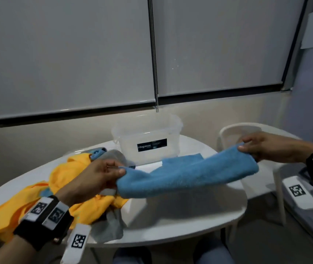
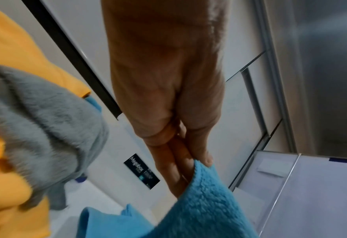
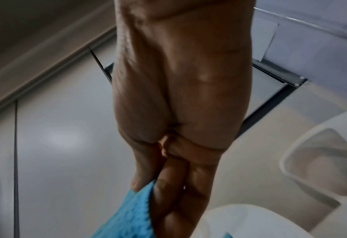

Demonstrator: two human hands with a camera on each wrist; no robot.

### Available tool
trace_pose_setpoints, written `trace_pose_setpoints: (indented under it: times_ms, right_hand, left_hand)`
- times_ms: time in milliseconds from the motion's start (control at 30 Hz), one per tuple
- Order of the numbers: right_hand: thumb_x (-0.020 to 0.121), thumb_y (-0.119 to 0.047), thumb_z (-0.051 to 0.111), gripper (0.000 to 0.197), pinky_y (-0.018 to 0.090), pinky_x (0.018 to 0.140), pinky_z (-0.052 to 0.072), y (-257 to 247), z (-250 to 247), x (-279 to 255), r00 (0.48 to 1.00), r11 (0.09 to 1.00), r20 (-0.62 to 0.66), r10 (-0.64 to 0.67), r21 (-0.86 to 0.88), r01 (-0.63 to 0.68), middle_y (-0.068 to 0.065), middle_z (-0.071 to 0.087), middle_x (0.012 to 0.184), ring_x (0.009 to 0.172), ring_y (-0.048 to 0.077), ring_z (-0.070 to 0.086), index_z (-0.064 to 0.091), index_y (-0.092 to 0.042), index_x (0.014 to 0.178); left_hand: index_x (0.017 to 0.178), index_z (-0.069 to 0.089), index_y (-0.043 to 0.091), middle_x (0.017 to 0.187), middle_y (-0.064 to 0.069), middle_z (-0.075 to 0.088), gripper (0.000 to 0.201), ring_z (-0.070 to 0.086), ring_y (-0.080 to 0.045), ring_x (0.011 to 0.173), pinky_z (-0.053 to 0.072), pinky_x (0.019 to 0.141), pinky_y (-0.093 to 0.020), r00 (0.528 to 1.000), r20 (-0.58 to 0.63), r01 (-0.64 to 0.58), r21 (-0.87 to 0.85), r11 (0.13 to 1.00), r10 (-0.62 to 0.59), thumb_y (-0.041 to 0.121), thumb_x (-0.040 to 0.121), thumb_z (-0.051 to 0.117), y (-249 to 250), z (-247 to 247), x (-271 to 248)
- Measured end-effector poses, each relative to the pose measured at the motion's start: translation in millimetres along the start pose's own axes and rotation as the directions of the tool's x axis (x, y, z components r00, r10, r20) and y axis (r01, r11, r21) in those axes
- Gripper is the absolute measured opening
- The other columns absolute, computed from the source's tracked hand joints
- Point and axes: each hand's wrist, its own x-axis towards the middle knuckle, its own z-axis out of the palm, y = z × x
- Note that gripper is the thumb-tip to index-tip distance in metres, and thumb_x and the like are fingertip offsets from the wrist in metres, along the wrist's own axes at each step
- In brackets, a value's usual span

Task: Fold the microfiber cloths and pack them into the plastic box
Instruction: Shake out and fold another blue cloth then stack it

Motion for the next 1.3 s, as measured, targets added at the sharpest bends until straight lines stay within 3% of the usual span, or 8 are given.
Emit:
trace_pose_setpoints:
  times_ms: [200,400,467,633,867,967,1133,1300]
  right_hand:
    - [0.096,-0.021,0.064,0.025,0.033,0.064,0.051,57,30,12,0.97,0.975,0.103,0.219,-0.064,-0.213,0.019,0.055,0.081,0.074,0.027,0.051,0.066,0.004,0.1]
    - [0.1,-0.013,0.057,0.016,0.029,0.054,0.051,101,65,41,0.943,0.94,-0.053,0.328,-0.08,-0.331,0.009,0.059,0.065,0.056,0.017,0.056,0.065,-0.001,0.093]
    - [0.1,-0.012,0.056,0.015,0.025,0.048,0.043,113,75,47,0.926,0.921,-0.079,0.369,-0.106,-0.376,0.008,0.054,0.062,0.05,0.015,0.05,0.063,-0.004,0.09]
    - [0.1,-0.01,0.054,0.015,0.021,0.044,0.031,124,86,52,0.914,0.914,-0.147,0.379,-0.098,-0.395,0.006,0.041,0.059,0.046,0.013,0.037,0.058,-0.003,0.087]
    - [0.099,-0.007,0.052,0.016,0.026,0.049,0.045,87,77,65,0.929,0.943,-0.245,0.276,-0.117,-0.311,0.014,0.051,0.073,0.059,0.023,0.05,0.058,-0.001,0.086]
    - [0.101,-0.007,0.05,0.016,0.031,0.056,0.056,57,59,72,0.933,0.97,-0.297,0.201,-0.074,-0.233,0.017,0.062,0.081,0.071,0.028,0.062,0.059,0.0,0.09]
    - [0.1,-0.006,0.052,0.017,0.044,0.071,0.06,1,25,74,0.911,1.0,-0.411,0.015,0.026,-0.005,0.02,0.063,0.087,0.074,0.03,0.066,0.059,-0.008,0.085]
    - [0.102,-0.009,0.051,0.024,0.026,0.063,0.061,-92,-14,56,0.806,0.929,-0.537,-0.248,0.105,0.356,-0.003,0.068,0.068,0.062,0.007,0.069,0.055,-0.016,0.079]
  left_hand:
    - [0.104,0.066,-0.005,0.087,-0.018,0.071,0.018,0.068,-0.021,0.073,0.056,0.062,-0.03,0.984,0.026,0.172,0.142,0.975,-0.177,0.011,0.098,0.061,-42,13,-1]
    - [0.1,0.061,-0.006,0.078,-0.017,0.068,0.01,0.069,-0.025,0.069,0.062,0.062,-0.039,0.941,-0.198,0.31,0.174,0.935,-0.275,0.003,0.098,0.058,-91,32,24]
    - [0.097,0.06,-0.003,0.075,-0.018,0.064,0.008,0.064,-0.025,0.059,0.057,0.051,-0.034,0.922,-0.205,0.368,0.209,0.906,-0.328,0.005,0.099,0.058,-105,38,26]
    - [0.092,0.065,0.004,0.08,-0.015,0.069,0.011,0.061,-0.02,0.064,0.046,0.055,-0.027,0.92,-0.305,0.374,0.504,0.779,-0.244,0.012,0.095,0.058,-125,37,33]
    - [0.088,0.066,-0.003,0.083,-0.02,0.068,0.013,0.068,-0.028,0.068,0.059,0.053,-0.031,0.906,-0.37,0.366,0.438,0.821,-0.206,0.003,0.092,0.056,-93,27,69]
    - [0.08,0.067,0.001,0.076,-0.021,0.069,0.014,0.066,-0.031,0.059,0.058,0.052,-0.036,0.897,-0.42,0.296,0.343,0.891,-0.136,0.002,0.091,0.058,-71,20,84]
    - [0.084,0.06,0.011,0.079,-0.012,0.066,0.017,0.066,-0.015,0.059,0.055,0.052,-0.028,0.867,-0.497,-0.016,0.04,0.999,0.034,0.003,0.098,0.055,2,16,97]
    - [0.087,0.06,0.015,0.084,-0.007,0.066,0.014,0.067,-0.014,0.071,0.06,0.067,-0.03,0.801,-0.507,-0.354,0.026,0.935,0.317,0.006,0.098,0.057,106,-6,93]
